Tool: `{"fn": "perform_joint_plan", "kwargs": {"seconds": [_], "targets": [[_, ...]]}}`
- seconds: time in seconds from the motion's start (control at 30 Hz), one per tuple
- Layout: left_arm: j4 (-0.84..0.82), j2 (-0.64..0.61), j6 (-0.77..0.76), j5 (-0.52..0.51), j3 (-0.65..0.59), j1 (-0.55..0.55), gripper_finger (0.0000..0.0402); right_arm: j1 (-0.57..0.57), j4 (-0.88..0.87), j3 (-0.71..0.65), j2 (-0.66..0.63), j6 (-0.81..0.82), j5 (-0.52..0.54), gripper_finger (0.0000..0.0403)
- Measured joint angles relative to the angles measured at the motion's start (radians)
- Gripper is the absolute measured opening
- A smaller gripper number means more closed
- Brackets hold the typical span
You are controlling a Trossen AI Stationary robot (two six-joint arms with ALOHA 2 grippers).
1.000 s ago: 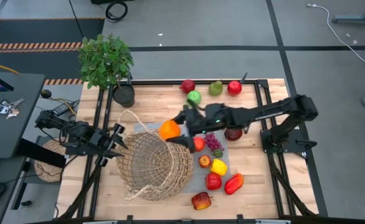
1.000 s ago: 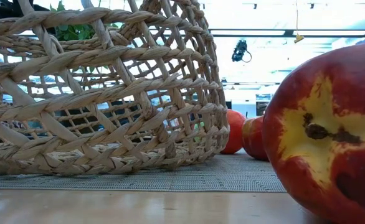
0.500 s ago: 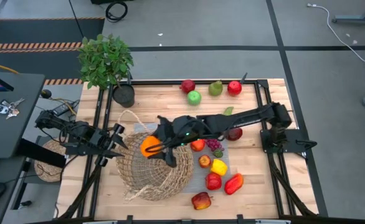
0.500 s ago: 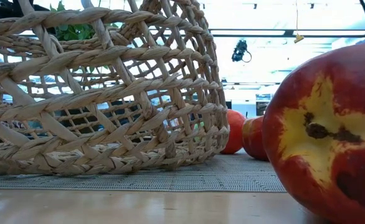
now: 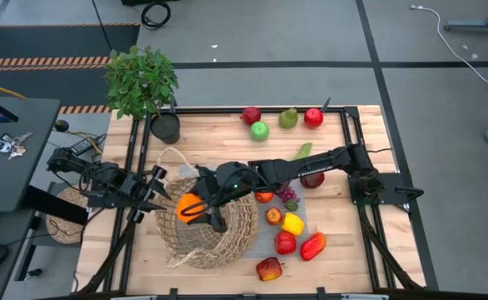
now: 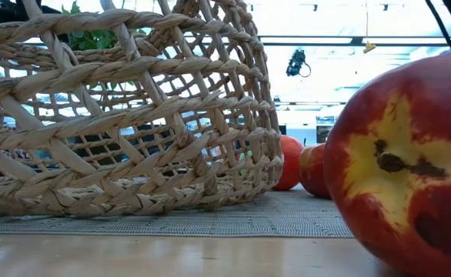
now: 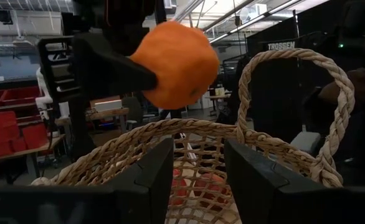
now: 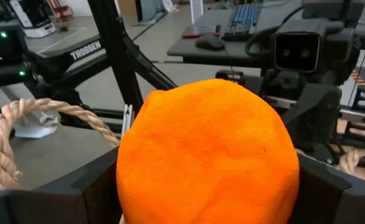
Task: Build produce basket
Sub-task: Put the orange into the brown basket
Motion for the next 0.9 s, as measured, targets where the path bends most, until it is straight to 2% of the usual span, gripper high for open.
{"fn": "perform_joint_plan", "kwargs": {"seconds": [0.63, 0.9], "targets": [[0.017, 0.0, -0.012, 0.0, 0.0, 0.0, 0.0149, -0.039, -0.096, -0.007, -0.067, -0.134, -0.008, 0.0337], [0.031, -0.001, -0.322, 0.0, 0.0, 0.0, 0.015, -0.082, -0.151, -0.008, -0.084, -0.131, -0.024, 0.0337]]}}
